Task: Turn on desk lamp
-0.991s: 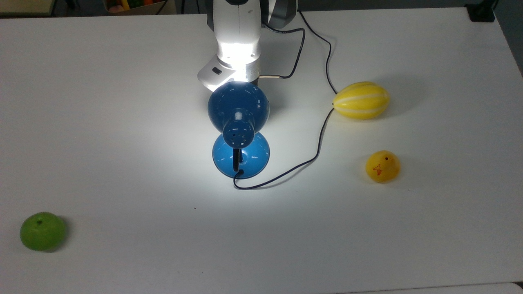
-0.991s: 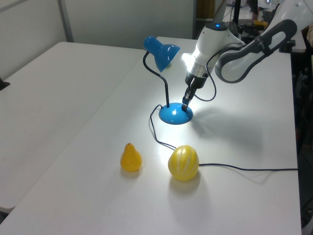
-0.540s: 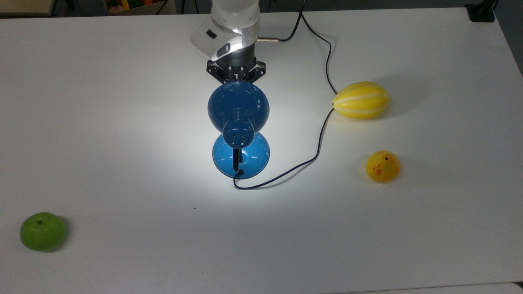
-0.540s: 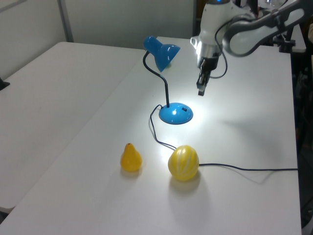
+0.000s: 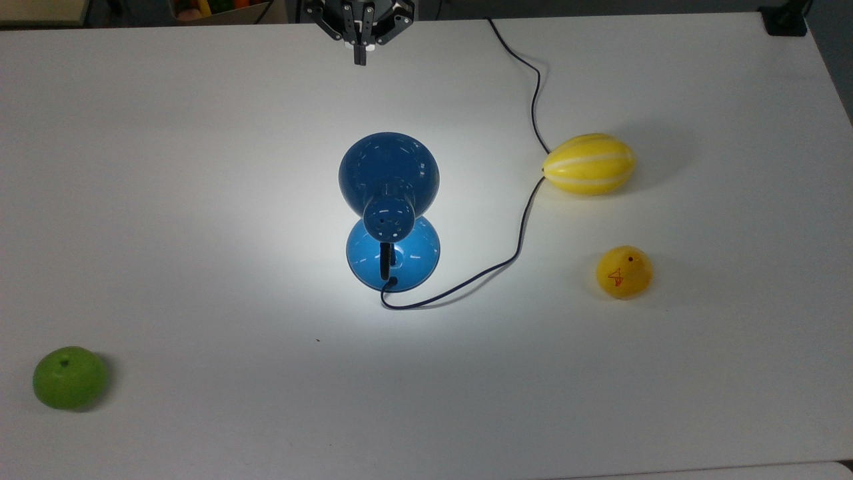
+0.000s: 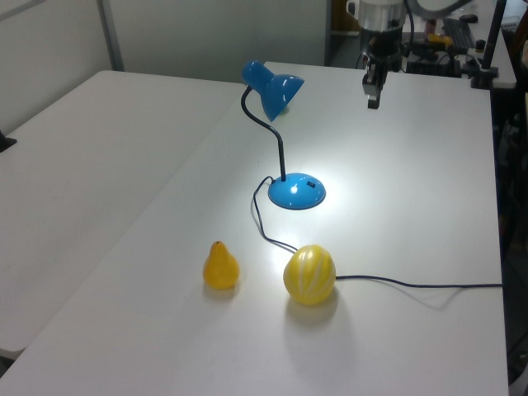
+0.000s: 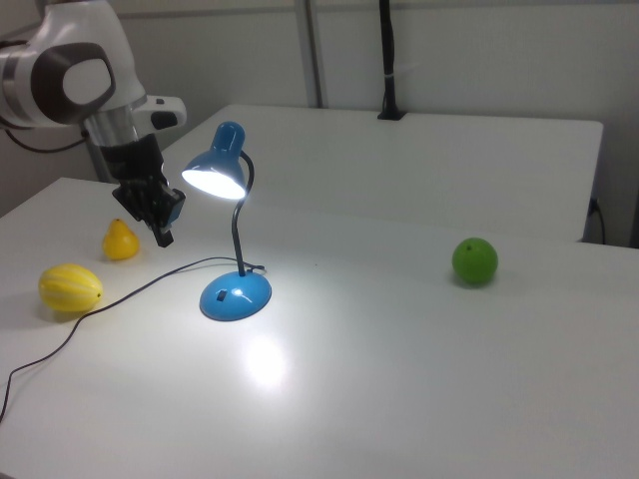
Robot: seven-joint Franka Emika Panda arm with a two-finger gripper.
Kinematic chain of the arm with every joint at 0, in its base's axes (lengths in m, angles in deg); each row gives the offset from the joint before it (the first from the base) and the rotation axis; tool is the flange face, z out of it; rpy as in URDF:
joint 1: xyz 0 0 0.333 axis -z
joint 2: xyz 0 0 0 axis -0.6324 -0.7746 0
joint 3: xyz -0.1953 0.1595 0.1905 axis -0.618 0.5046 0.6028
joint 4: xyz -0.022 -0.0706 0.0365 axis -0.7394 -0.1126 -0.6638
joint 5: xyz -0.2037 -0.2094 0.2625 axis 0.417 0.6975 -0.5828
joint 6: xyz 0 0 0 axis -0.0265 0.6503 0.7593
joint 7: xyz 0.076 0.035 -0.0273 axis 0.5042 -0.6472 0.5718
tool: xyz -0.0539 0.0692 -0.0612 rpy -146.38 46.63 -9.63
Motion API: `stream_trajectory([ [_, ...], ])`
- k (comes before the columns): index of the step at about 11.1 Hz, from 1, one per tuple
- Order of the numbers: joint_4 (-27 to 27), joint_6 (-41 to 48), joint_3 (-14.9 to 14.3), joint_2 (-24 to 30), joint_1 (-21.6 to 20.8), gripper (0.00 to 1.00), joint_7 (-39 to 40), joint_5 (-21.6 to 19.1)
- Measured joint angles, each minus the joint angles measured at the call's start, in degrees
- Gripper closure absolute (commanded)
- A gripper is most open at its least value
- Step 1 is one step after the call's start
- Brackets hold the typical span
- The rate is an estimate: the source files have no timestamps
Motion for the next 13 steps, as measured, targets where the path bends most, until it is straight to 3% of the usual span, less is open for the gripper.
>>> stream_trajectory([
  [3, 3.51, 2.18, -0.17, 0.05, 1.27, 0.57, 0.18, 0.00],
  [4, 4.59, 3.25, -0.17, 0.05, 1.35, 0.10, 0.18, -0.01],
  [5, 5.31, 4.39, -0.17, 0.06, 1.37, 0.00, 0.18, -0.01],
  [13, 6.49, 6.04, -0.17, 0.10, 1.49, 0.00, 0.27, -0.01],
])
